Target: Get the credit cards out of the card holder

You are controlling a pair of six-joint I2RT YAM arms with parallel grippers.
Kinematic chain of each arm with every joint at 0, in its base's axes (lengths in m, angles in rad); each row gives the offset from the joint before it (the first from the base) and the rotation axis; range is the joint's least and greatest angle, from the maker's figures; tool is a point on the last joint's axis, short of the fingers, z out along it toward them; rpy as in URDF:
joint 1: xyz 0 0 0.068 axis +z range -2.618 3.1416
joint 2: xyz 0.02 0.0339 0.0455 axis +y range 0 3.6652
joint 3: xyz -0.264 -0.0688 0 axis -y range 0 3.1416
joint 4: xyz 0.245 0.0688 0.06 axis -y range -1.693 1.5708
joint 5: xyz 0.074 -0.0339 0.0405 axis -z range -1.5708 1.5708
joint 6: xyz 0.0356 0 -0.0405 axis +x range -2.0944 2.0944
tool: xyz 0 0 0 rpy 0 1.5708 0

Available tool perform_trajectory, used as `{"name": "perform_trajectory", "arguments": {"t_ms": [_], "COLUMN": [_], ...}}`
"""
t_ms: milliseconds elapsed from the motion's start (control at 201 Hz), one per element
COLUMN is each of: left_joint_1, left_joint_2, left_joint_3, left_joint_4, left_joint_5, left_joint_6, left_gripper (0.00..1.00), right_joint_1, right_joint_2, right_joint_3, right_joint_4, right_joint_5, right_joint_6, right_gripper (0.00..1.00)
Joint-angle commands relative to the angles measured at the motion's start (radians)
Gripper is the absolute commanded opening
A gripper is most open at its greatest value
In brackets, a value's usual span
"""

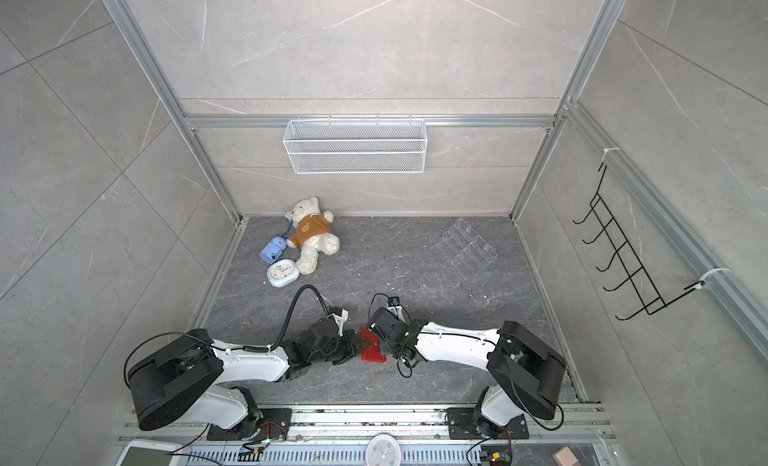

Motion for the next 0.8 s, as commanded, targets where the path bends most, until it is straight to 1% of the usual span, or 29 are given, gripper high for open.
{"name": "perform_trajectory", "arguments": {"t_ms": [0, 269, 329, 398, 518, 627, 677, 791], "left_joint_1": [-0.002, -0.002, -0.002, -0.002, -0.002, -0.002, -0.002, -0.002], "left_joint_2": [0.004, 0.004, -0.005, -0.018, -0.054, -0.097, -0.120, -0.185], "left_joint_3": [-0.017, -0.013, -0.009, -0.006, -0.001, 0.016, 0.025, 0.058], "left_joint_4": [-0.140, -0.167, -0.188, -0.210, -0.256, -0.317, -0.351, -0.433], "left_joint_5": [-0.034, -0.049, -0.060, -0.071, -0.091, -0.106, -0.114, -0.126], "left_joint_6": [0.042, 0.051, 0.050, 0.055, 0.059, 0.072, 0.078, 0.109], "left_gripper": [0.00, 0.00, 0.09, 0.16, 0.31, 0.49, 0.60, 0.66], "right_joint_1": [-0.014, -0.042, -0.045, -0.048, -0.053, -0.057, -0.059, -0.063], "right_joint_2": [-0.034, -0.065, -0.071, -0.076, -0.082, -0.092, -0.096, -0.109], "right_joint_3": [-0.038, -0.089, -0.101, -0.114, -0.131, -0.148, -0.156, -0.171], "right_joint_4": [-0.028, -0.001, 0.012, 0.026, 0.043, 0.059, 0.069, 0.077], "right_joint_5": [0.010, -0.004, -0.012, -0.022, -0.031, -0.042, -0.048, -0.053], "right_joint_6": [0.017, 0.026, 0.029, 0.033, 0.044, 0.055, 0.060, 0.072], "right_gripper": [0.00, 0.00, 0.00, 0.00, 0.00, 0.00, 0.00, 0.00]}}
